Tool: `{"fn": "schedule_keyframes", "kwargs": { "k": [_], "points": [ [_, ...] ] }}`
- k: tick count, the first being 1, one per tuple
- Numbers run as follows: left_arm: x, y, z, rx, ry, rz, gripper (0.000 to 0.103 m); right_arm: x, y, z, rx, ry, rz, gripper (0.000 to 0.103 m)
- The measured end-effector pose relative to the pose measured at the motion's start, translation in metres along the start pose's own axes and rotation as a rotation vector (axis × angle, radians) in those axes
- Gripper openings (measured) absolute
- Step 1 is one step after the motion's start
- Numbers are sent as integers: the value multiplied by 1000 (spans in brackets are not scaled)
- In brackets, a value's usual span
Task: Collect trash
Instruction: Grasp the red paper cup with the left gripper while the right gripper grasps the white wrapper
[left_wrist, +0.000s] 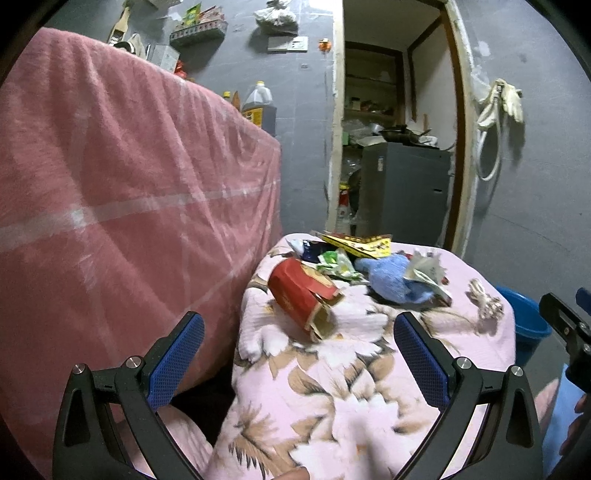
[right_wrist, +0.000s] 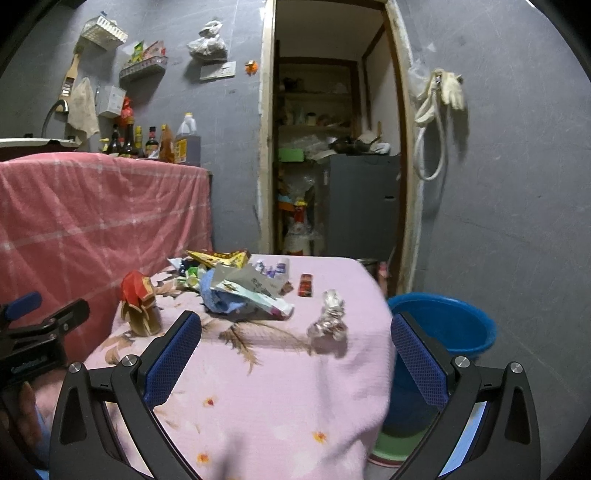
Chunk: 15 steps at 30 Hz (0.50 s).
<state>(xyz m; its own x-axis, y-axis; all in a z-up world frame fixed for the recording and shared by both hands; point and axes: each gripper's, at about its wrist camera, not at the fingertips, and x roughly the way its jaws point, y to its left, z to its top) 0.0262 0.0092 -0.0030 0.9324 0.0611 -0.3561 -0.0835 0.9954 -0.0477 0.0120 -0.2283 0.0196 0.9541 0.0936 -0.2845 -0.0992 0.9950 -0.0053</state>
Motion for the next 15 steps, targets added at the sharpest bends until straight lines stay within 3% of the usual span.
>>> {"fn": "schedule_keyframes", "kwargs": {
  "k": [5, 9, 15],
  "points": [
    [23, 4, 14, -11, 12, 34, 101, 28, -1, 13, 15, -4, 84, 103],
    [48, 9, 21, -28, 57, 18, 101, 59, -2, 23, 18, 20, 149, 103],
    [77, 15, 29, -47, 105, -5, 100, 102, -3, 31, 39, 87, 168, 103]
  ]
}}
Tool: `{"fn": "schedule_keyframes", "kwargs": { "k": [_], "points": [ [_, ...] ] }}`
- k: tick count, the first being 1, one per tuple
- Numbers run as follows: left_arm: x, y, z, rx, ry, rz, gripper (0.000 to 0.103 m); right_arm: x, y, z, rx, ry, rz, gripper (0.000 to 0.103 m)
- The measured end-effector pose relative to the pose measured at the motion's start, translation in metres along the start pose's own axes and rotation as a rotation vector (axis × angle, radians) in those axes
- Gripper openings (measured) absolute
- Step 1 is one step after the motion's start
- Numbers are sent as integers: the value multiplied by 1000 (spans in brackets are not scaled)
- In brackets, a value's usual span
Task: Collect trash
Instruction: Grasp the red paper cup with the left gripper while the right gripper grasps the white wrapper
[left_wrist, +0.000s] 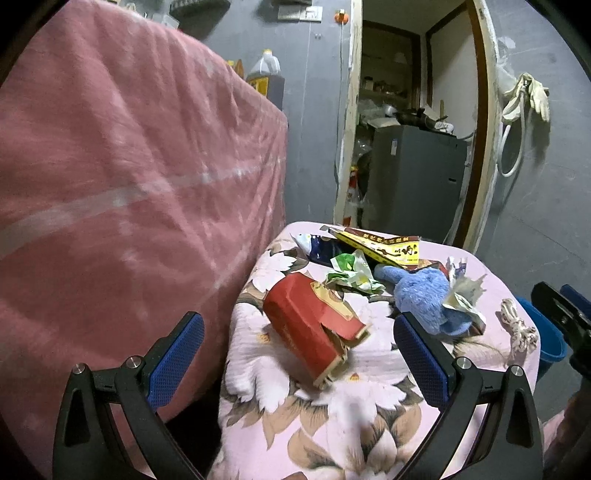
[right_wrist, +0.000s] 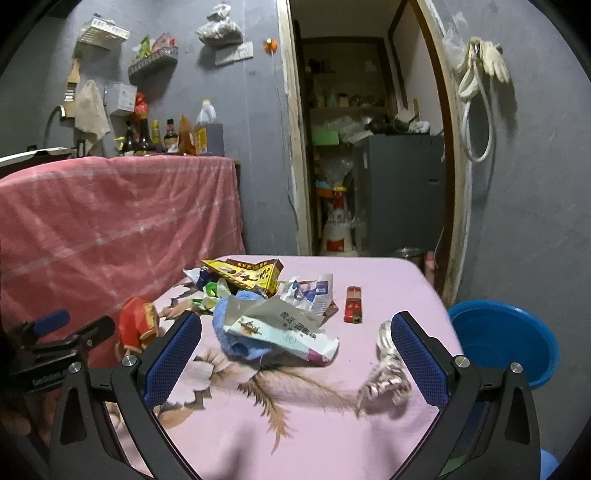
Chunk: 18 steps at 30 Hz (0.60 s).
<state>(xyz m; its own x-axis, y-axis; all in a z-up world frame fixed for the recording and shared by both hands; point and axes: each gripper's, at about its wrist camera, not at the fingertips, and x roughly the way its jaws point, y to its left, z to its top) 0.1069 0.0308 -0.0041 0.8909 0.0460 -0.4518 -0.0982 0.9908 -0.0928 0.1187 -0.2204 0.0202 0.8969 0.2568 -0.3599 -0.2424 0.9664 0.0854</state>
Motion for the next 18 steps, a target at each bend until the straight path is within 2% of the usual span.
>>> {"fn": "schedule_keyframes", "kwargs": {
  "k": [6, 9, 11, 18],
  "points": [
    [20, 7, 10, -46, 43, -3, 98, 35, -2, 11, 29, 53, 26, 103],
    [28, 9, 11, -60, 80, -26, 88, 51, 0, 13, 31, 93, 34, 103],
    [34, 10, 10, -66, 105, -41, 78, 63, 2, 13, 26, 125, 47, 103],
    [49, 13, 8, -98, 192, -98, 55, 95, 7, 5, 3, 248, 76, 103]
  ]
}}
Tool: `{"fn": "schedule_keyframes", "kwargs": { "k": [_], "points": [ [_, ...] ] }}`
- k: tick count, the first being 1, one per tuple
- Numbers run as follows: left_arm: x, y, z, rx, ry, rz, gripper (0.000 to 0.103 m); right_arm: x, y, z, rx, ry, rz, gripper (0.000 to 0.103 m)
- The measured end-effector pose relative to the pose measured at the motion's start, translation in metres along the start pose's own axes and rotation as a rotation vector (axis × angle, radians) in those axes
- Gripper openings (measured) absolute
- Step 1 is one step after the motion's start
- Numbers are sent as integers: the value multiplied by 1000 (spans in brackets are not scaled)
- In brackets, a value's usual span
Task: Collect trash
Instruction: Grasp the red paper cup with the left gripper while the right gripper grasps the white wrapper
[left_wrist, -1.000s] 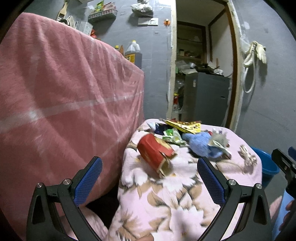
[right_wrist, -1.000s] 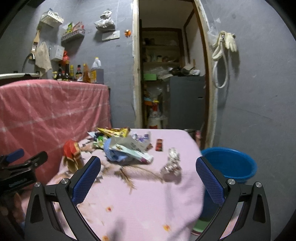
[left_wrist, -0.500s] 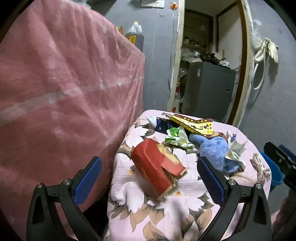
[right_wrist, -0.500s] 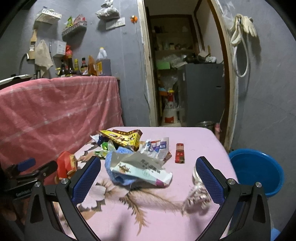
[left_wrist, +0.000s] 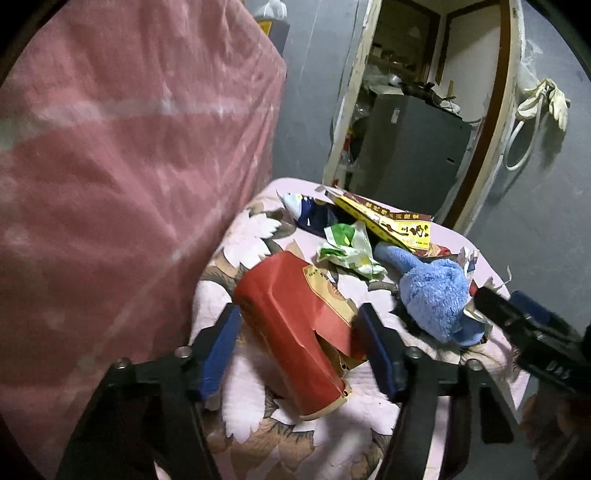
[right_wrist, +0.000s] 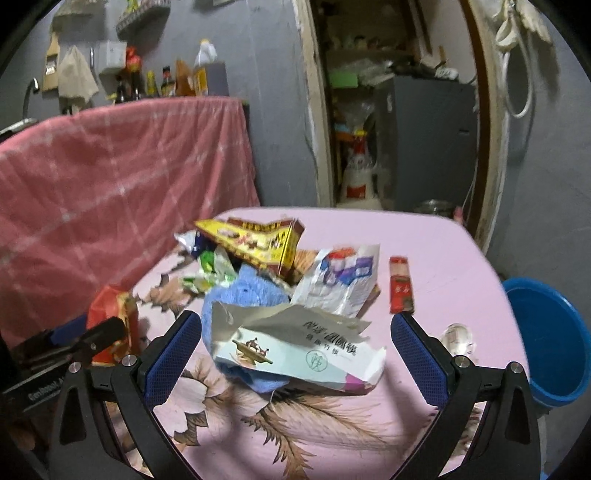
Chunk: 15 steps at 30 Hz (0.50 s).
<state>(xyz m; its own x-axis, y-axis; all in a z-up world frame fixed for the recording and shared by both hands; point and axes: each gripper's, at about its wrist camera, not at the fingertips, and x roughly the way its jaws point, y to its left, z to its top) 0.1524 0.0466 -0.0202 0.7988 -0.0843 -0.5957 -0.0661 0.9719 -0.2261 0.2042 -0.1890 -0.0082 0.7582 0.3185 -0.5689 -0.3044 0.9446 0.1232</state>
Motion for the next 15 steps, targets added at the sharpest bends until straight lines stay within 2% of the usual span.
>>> {"fn": "schedule_keyframes", "kwargs": {
  "k": [6, 8, 12, 15],
  "points": [
    [7, 0, 0, -13, 36, -37, 40, 14, -3, -4, 24, 68, 18, 102],
    [8, 0, 1, -15, 44, -48, 36, 16, -5, -5, 33, 84, 32, 95],
    [6, -3, 2, -8, 39, -51, 30, 20, -6, -7, 58, 110, 73, 86],
    [5, -7, 3, 13, 28, -44, 22, 17, -5, -8, 63, 109, 90, 79]
  ]
}}
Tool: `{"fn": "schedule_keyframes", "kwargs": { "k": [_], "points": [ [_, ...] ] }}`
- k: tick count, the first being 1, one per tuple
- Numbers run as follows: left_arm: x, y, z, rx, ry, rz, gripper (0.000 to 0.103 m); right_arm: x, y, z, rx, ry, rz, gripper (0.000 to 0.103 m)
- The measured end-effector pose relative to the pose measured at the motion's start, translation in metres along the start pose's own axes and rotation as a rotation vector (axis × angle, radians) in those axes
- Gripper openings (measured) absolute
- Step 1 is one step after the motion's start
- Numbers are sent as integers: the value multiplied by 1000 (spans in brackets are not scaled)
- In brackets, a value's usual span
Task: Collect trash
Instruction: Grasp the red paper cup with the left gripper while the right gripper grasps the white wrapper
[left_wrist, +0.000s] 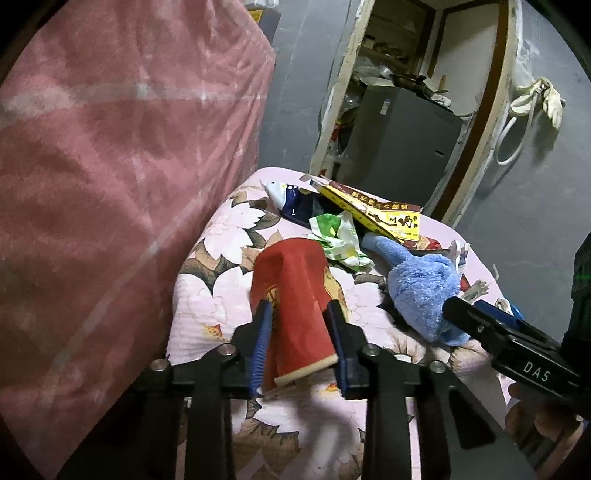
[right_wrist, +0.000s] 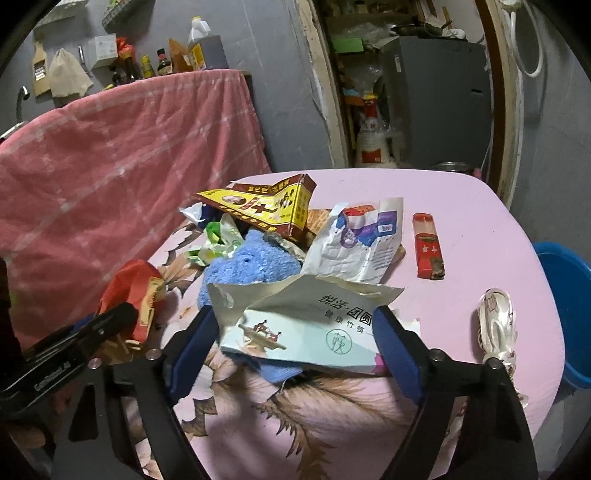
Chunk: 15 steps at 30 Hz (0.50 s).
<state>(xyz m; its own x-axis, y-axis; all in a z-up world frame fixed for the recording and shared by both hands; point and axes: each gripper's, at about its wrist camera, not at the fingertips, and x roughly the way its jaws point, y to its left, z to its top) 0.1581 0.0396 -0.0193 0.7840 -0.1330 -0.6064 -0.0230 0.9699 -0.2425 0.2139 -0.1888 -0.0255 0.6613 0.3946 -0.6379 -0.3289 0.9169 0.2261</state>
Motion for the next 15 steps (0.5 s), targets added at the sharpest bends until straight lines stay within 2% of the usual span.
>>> {"fn": "schedule_keyframes", "kwargs": {
  "k": [1, 5, 15],
  "points": [
    [-2, -2, 0, 9, -5, 4, 19, -1, 1, 0, -1, -2, 5, 76],
    [-2, -7, -2, 23, -10, 11, 16, -5, 7, -3, -18, -10, 9, 68],
    [-7, -12, -6, 11, -12, 3, 15, -14, 13, -9, -43, -37, 23, 48]
  ]
}}
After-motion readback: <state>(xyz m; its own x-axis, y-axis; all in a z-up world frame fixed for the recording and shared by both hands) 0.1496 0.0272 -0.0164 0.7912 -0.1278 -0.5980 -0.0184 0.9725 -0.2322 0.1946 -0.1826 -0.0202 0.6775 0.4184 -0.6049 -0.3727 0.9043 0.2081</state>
